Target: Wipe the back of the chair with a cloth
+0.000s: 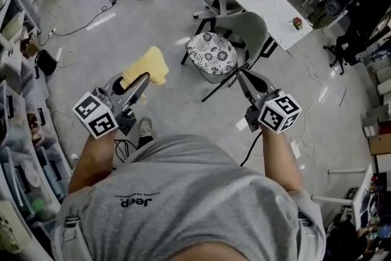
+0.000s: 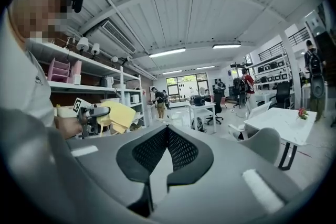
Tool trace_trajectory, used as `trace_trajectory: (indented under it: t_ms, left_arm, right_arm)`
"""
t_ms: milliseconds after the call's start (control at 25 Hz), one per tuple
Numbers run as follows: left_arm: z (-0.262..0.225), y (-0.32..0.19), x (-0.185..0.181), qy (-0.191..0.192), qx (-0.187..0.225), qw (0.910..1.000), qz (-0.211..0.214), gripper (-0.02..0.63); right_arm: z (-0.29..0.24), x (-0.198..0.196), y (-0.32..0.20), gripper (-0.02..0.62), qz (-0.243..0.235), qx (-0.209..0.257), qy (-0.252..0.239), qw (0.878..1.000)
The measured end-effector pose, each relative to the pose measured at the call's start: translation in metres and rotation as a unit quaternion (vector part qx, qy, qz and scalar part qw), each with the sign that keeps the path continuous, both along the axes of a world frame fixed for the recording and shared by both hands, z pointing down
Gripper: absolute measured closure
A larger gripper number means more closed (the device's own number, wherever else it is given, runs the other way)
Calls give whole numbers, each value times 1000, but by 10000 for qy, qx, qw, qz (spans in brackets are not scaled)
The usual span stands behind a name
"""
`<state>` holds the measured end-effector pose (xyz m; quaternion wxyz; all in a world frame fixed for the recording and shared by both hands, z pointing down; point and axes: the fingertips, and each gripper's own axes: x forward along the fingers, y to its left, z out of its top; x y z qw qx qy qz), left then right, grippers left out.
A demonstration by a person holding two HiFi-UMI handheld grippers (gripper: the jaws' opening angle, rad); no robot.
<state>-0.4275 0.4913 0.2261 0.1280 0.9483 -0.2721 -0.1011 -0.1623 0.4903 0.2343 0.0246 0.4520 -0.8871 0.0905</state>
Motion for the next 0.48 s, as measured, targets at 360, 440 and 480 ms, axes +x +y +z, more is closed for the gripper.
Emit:
trace_trajectory:
  t_ms: [360,440,480]
  left_arm:
    - [-21,-187,-77,-139,352,9973,633,476]
    - [-28,-221,-95,-228,454,9962,705,476]
    - [-30,-237,-103,-245,482,9959,730,476]
  right_arm:
    - [-19,-97,-165,592,360,158,-15,9992]
    - [-22,-118,-197,592,377,162,-31,9992]
    - [-21,-127,-212,592,387,144,-30,9991]
